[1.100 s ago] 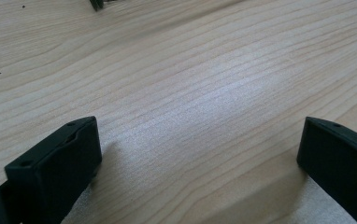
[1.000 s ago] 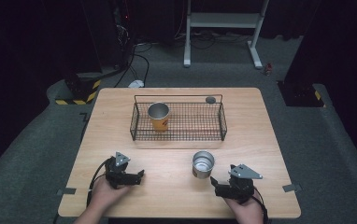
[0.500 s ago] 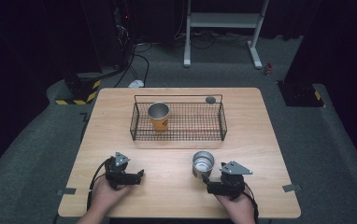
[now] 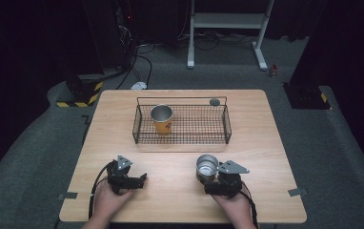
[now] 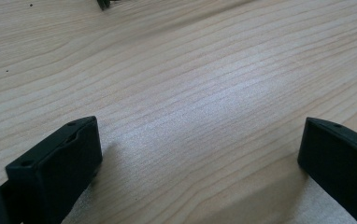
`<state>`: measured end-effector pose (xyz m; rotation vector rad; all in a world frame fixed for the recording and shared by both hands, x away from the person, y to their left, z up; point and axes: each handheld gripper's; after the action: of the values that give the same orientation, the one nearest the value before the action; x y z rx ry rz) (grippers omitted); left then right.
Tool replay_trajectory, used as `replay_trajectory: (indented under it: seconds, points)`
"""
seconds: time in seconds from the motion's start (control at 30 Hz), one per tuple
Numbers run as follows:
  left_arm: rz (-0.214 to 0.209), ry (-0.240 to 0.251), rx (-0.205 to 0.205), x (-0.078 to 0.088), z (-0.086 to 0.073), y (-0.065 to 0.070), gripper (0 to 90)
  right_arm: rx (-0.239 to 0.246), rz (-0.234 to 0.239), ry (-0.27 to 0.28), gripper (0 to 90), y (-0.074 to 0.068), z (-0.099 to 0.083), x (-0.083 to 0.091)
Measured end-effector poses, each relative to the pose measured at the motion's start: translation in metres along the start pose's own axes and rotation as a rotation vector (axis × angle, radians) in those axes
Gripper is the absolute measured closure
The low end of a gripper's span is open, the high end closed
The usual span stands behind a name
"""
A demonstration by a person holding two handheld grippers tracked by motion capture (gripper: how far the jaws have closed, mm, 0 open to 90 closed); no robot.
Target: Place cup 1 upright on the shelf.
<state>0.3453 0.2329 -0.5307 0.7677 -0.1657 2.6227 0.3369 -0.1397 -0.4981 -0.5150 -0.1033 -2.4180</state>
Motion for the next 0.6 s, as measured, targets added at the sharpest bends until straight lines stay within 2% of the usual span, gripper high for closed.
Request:
replay_trajectory:
  seconds: [0.33, 0.6]
  points:
    - [0.003, 0.001, 0.001, 0.000, 0.000, 0.000, 0.2, 0.034, 0.006, 0.005, 11.6, -0.002, 0.002, -0.011]
    - [0.004, 0.000, 0.000, 0.000, 0.000, 0.000, 0.3, 0.043, 0.004, 0.017, 14.3, -0.002, 0.004, -0.018]
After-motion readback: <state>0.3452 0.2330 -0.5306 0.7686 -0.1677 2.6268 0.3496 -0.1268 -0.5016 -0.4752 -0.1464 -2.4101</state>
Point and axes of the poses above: each handheld gripper's, and its own axes: x roughly backward along the jaws, z roughly out of its top, y roughly to its right, and after that the axes turned 12 degrees about y, right-handed
